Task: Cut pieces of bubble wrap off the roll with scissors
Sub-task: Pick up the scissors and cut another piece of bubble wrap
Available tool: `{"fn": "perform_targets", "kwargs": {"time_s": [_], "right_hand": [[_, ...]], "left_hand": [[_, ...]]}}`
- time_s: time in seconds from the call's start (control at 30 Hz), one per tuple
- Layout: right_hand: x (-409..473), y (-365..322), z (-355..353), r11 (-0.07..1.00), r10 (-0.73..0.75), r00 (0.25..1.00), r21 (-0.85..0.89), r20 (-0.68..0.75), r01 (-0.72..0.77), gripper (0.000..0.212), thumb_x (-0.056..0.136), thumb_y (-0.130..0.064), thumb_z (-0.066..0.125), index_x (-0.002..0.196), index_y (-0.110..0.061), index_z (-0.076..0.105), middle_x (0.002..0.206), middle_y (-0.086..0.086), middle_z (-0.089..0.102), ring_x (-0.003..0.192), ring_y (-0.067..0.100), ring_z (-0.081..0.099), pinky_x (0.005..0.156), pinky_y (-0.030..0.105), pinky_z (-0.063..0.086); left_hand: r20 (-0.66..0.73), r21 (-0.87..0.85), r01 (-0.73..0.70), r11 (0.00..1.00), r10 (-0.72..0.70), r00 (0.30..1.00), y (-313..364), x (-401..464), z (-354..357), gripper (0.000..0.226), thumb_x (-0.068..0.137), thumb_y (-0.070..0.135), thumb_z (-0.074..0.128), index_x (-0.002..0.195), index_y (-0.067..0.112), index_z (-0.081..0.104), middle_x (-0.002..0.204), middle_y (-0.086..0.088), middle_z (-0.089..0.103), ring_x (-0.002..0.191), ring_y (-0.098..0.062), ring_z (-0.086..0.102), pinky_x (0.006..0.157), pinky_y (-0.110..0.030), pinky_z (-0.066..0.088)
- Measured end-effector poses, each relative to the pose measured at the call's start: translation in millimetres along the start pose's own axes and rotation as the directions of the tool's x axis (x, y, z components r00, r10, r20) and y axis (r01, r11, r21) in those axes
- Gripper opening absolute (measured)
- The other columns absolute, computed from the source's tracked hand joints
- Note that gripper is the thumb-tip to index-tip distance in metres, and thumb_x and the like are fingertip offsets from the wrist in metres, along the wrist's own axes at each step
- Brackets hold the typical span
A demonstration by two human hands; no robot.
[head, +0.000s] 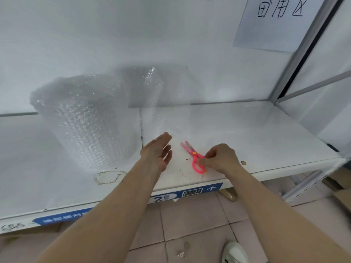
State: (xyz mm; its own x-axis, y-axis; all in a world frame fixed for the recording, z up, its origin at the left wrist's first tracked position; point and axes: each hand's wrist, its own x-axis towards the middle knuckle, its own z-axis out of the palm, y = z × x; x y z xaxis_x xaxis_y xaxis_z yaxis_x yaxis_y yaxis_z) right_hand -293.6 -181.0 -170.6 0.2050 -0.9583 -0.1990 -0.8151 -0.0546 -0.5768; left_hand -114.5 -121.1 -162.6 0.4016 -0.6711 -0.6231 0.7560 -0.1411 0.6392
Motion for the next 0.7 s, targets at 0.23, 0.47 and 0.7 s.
{"fn": "perform_targets", "kwargs": {"time_s": [0.23, 0.47, 0.7], "right_hand": [[6.6, -2.1, 5.6, 0.983, 0.031, 0.999, -0.182, 0.022, -0.026, 0.04, 0.06, -0.054, 0.085, 0.057, -0.019, 0.065, 0.054, -0.004, 0.054, 0.058, 0.014, 0.054, 0.061, 0.03, 0.043], [1.6, -3.4, 3.0, 0.96, 0.007, 0.999, -0.281, 0.031, 0.002, 0.039, 0.072, -0.046, 0.08, 0.068, -0.013, 0.059, 0.059, -0.002, 0.048, 0.057, 0.015, 0.049, 0.052, 0.024, 0.034], [-5.4, -7.8, 2.8, 0.875, -0.105, 0.994, -0.472, 0.019, 0.102, 0.042, 0.088, -0.039, 0.065, 0.063, -0.016, 0.04, 0.074, 0.0, 0.042, 0.073, 0.021, 0.05, 0.057, 0.026, 0.039]], "left_hand": [[0.084, -0.084, 0.01, 0.996, -0.003, 0.996, -1.0, 7.9, 2.9, 0.02, 0.081, 0.009, 0.077, 0.098, 0.004, 0.067, 0.084, -0.009, 0.071, 0.072, -0.018, 0.067, 0.064, -0.028, 0.058], [0.124, -0.171, 0.018, 0.985, 0.004, 0.992, 9.1, 11.3, -1.2, 0.026, 0.083, 0.011, 0.076, 0.105, 0.002, 0.064, 0.072, -0.011, 0.072, 0.064, -0.02, 0.07, 0.058, -0.028, 0.06], [0.153, -0.161, 0.015, 0.987, 0.009, 0.988, 15.9, 3.7, 1.4, 0.016, 0.086, 0.005, 0.071, 0.101, 0.003, 0.065, 0.069, -0.01, 0.071, 0.068, -0.019, 0.068, 0.065, -0.029, 0.062]]}}
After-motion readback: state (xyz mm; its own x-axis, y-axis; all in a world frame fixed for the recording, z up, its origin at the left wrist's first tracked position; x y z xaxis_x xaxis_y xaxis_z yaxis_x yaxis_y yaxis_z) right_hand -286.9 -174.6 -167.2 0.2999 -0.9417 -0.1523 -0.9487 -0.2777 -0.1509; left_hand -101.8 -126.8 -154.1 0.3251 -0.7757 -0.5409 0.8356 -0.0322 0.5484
